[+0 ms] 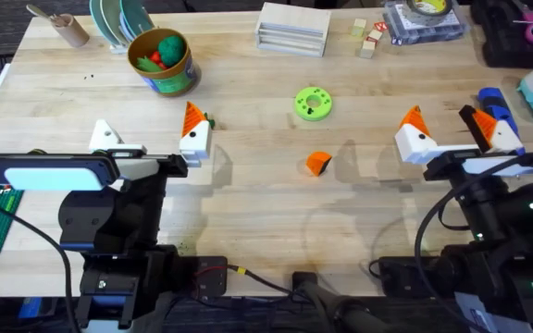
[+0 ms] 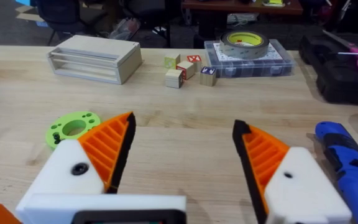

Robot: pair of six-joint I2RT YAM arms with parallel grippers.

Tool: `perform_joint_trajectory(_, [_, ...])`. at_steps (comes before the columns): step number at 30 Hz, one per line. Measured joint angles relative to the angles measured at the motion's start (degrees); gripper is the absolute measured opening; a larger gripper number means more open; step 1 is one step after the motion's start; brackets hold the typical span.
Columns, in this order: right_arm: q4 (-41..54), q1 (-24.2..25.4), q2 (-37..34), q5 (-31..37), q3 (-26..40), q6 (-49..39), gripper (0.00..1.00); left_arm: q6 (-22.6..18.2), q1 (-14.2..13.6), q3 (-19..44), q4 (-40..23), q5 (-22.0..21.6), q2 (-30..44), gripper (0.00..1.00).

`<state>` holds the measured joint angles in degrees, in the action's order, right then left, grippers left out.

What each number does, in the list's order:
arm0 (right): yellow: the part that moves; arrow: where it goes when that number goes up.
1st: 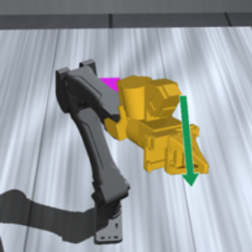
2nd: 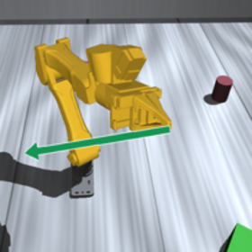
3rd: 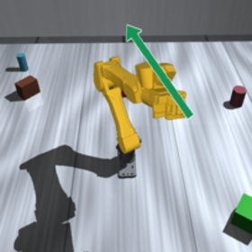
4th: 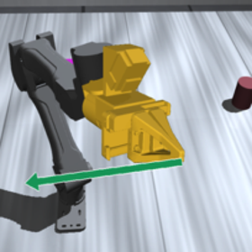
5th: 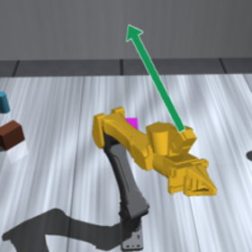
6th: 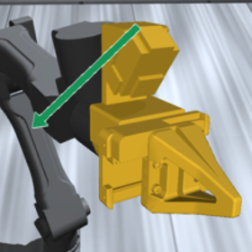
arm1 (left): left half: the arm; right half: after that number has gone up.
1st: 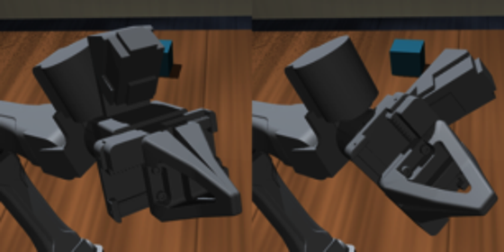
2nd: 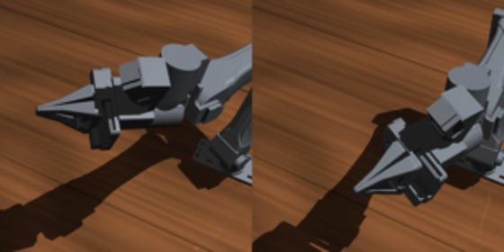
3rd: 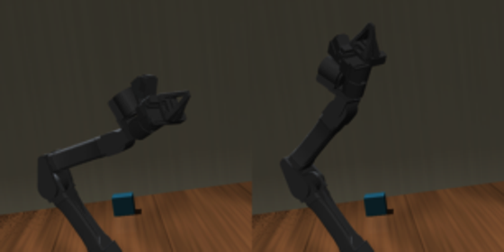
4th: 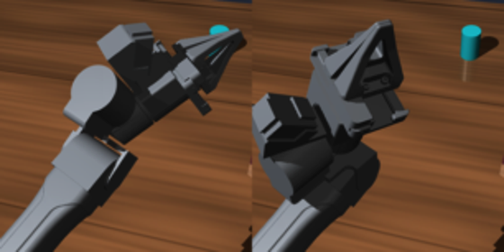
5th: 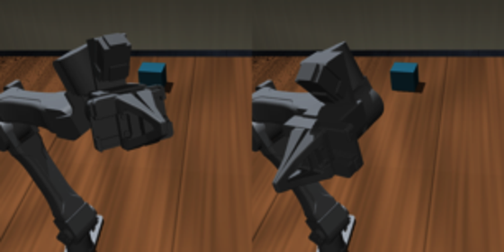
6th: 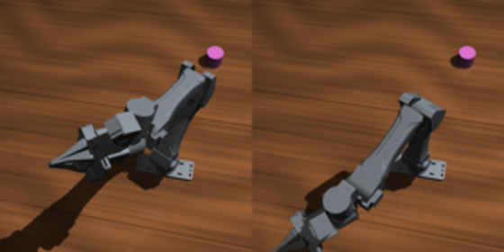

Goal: Pick up the gripper from the table and insert it into the empty holder that is missing its gripper. Then pick up a screw, insert it into the mounting hole, and use the screwdriver to tighten it. Finally, clean up the table by picking up the vegetable and placing it into the bucket.

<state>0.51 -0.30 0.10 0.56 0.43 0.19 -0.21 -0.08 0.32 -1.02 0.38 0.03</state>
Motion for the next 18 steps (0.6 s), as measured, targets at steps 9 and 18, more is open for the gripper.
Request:
perform_joint_trajectory(9, [0.35, 0.00, 0.00, 0.00, 0.04, 0.00, 0.991, 0.00, 0.00, 0.00, 0.00, 0.00, 0.02, 0.993])
perform_joint_trajectory(18, [0.82, 0.00, 0.00, 0.04, 0.28, 0.00, 0.991, 0.00, 0.00, 0.06, 0.00, 0.00, 0.02, 0.993])
